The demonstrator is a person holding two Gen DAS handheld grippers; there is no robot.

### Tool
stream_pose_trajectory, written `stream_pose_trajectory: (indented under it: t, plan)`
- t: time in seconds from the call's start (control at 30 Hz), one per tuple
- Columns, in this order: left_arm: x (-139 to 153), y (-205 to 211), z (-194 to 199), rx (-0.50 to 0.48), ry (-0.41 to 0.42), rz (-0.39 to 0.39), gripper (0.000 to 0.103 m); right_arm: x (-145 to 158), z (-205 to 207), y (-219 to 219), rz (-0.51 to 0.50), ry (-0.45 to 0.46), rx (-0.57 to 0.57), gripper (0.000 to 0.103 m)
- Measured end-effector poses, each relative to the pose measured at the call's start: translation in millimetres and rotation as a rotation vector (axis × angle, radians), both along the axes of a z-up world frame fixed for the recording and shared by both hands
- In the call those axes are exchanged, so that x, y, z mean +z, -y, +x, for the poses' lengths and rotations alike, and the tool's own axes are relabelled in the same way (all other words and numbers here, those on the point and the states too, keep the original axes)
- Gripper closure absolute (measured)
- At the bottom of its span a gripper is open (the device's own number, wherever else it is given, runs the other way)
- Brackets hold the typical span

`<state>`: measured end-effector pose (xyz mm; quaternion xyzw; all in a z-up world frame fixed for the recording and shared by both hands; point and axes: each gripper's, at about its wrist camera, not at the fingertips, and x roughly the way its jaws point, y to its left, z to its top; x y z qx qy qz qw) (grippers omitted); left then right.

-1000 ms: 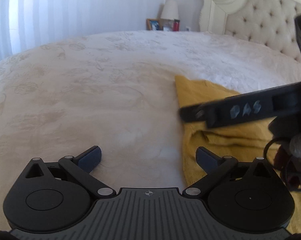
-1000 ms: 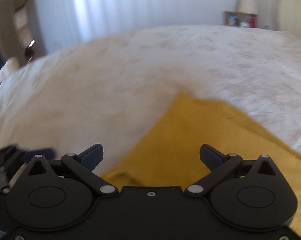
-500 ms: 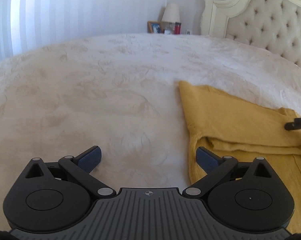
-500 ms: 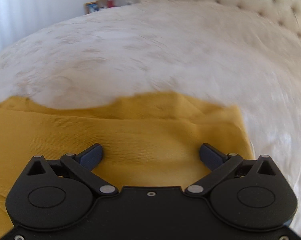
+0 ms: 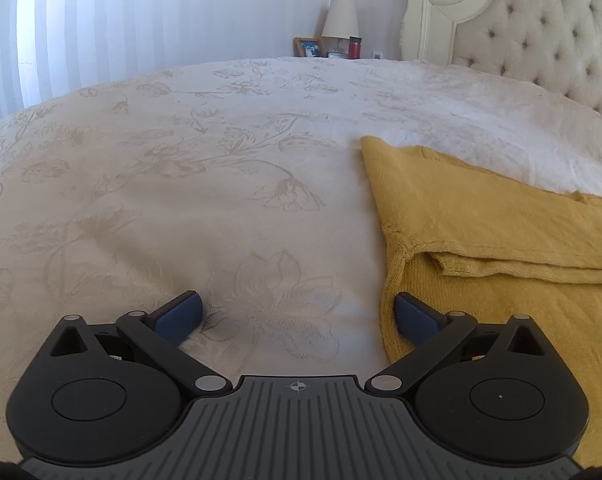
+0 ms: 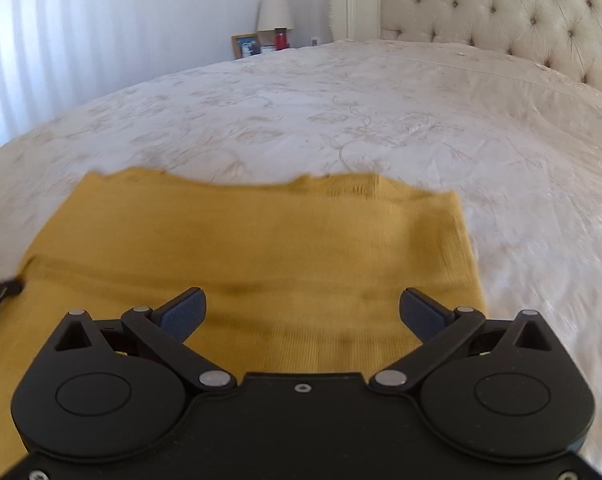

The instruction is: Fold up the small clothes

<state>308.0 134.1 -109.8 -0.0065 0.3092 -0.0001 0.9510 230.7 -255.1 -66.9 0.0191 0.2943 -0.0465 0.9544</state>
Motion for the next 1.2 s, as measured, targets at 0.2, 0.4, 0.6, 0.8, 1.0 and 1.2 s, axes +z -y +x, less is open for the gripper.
stream_pose_trajectory:
  t: [0.2, 0.4, 0.6, 0.8, 1.0, 1.2]
  plan:
    - [0, -11, -4, -0.024, 0.009, -0.059, 0.0, -18, -90, -15, -0.017, -0.07, 0.019, 0.0]
    - [3, 0, -14, -0.048, -0.03, 0.02, 0.0, -40, -151, -23, 0.045, -0.096, -0.015, 0.0]
    - [12, 3, -52, -0.068, -0.114, 0.046, 0.0, -45, -181, -24, 0.07, -0.089, -0.034, 0.0]
    - [18, -1, -96, -0.073, -0.222, 0.056, 0.0, -50, -202, -21, 0.067, -0.088, 0.005, 0.0]
    - [22, 3, -132, -0.052, -0.323, 0.047, 0.0, -49, -217, -18, 0.065, -0.1, 0.03, 0.0]
    - [26, 4, -149, -0.051, -0.402, -0.007, 0.0, -43, -229, -11, 0.106, -0.09, 0.028, 0.0]
